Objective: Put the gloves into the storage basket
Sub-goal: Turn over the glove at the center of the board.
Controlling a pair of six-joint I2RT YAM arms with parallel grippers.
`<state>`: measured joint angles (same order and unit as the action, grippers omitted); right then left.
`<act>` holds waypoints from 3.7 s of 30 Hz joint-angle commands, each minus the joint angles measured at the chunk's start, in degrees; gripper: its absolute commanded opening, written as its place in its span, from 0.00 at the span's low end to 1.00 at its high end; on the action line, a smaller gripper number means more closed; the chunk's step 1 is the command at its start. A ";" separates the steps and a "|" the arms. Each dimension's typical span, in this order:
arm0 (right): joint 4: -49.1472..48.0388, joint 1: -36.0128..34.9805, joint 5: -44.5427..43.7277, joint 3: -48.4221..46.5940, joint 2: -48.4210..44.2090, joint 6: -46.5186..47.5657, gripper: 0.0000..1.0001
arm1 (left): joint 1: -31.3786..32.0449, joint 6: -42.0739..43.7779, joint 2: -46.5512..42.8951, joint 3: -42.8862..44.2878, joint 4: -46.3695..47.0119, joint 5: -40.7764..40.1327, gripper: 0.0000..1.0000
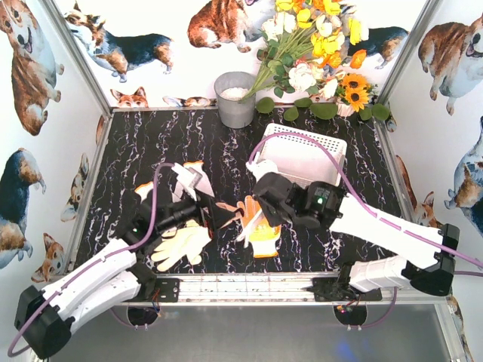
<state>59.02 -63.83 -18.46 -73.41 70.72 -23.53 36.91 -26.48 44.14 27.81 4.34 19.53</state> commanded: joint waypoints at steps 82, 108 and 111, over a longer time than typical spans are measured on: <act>-14.65 13.65 33.54 20.30 -19.05 -29.99 0.00 | 21.72 0.93 12.48 0.63 -2.97 -19.97 0.00; -36.03 8.85 20.54 41.34 -14.78 -41.41 0.03 | 19.52 10.10 37.86 40.55 -43.13 -27.11 0.00; -34.25 8.60 16.84 43.50 -16.39 -41.74 0.10 | 19.39 12.21 44.48 43.41 -41.24 -26.88 0.00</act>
<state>26.85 -54.54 4.29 -31.75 56.38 -64.38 56.80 -19.07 82.83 67.33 -38.89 -6.72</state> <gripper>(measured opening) 0.069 0.008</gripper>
